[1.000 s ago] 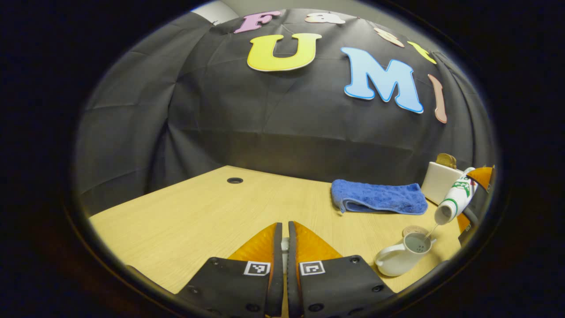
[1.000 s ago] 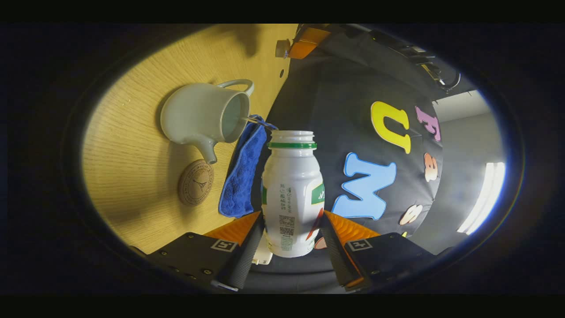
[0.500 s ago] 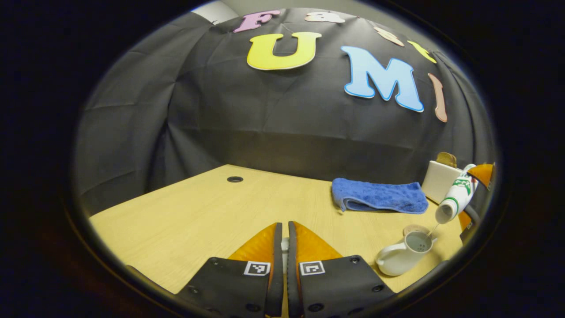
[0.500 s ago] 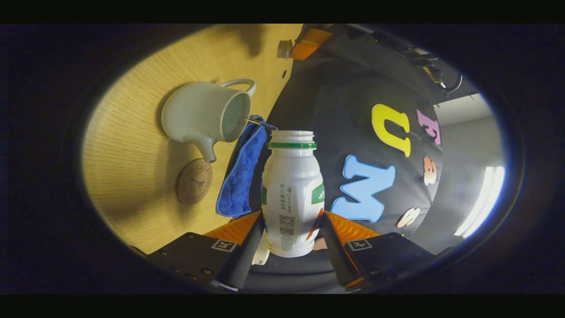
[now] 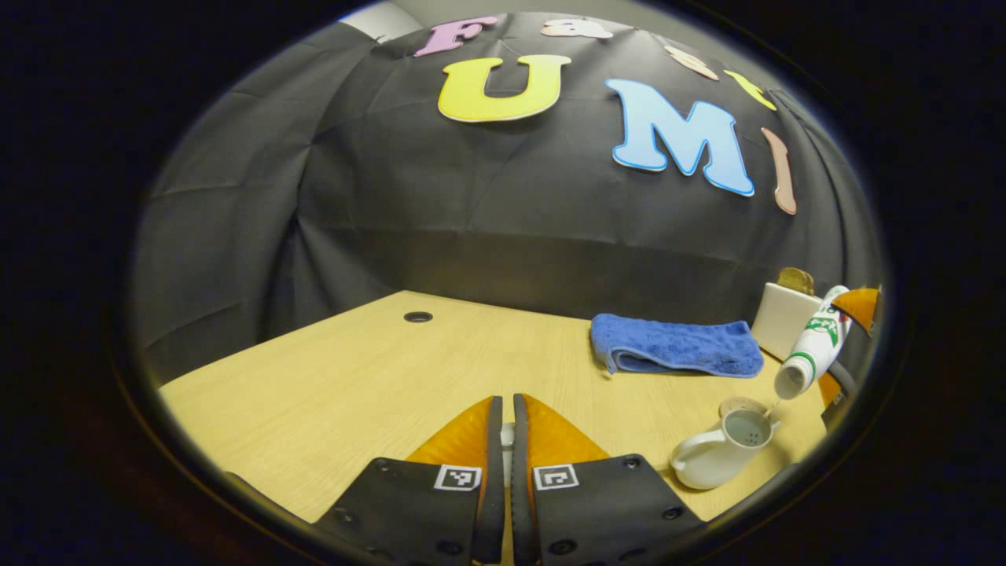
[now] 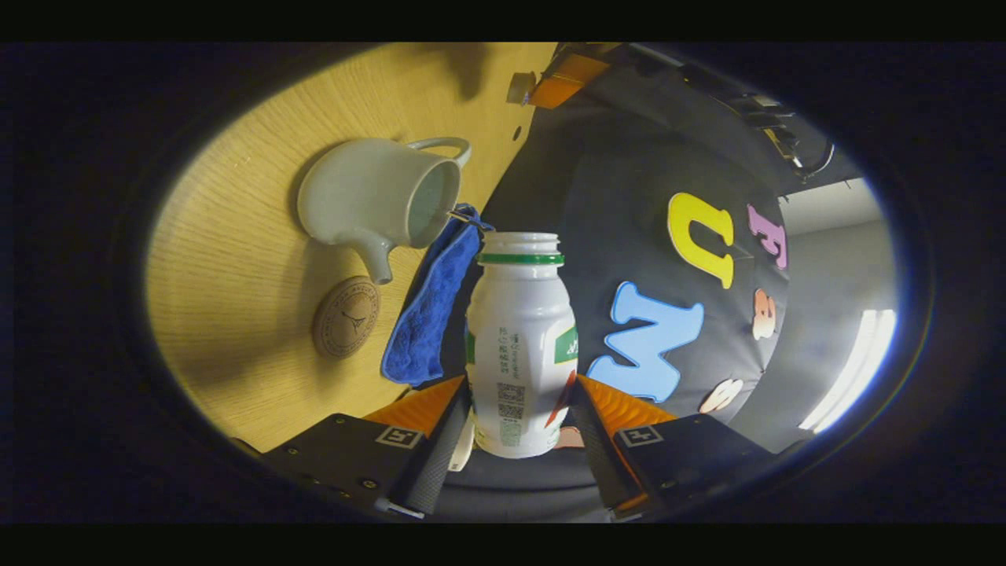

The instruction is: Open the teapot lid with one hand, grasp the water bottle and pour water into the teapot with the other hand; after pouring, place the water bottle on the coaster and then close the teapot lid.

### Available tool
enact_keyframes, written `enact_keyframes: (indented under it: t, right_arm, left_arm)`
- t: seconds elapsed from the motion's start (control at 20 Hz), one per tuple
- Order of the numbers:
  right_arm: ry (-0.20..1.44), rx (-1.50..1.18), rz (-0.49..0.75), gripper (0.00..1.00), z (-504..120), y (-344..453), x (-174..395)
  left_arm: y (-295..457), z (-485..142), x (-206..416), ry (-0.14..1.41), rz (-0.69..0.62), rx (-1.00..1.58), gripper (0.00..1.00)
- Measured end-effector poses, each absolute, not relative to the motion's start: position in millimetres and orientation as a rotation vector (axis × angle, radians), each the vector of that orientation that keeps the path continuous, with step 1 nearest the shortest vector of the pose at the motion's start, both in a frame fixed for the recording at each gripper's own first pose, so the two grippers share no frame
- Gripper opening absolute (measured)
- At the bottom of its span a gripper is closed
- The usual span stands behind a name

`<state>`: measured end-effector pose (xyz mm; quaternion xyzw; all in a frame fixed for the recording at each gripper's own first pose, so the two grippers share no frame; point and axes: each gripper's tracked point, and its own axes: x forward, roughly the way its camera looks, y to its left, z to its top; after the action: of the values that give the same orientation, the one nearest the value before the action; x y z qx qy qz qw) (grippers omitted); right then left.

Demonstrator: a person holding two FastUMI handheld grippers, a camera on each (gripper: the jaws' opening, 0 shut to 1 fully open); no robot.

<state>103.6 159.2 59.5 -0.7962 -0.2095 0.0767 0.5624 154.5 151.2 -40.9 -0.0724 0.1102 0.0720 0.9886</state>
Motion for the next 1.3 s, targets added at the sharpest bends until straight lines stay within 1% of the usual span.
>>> enact_keyframes:
  t: [1.0,1.3]
  right_arm:
    - [-0.583,-2.006,0.174,0.75,61,169,102]
    - [-0.626,-2.034,0.155,0.75,66,174,100]
  left_arm:
    - [152,-44,154,0.235,0.144,-0.141,0.14]
    - [152,-45,156,0.239,0.144,-0.141,0.14]
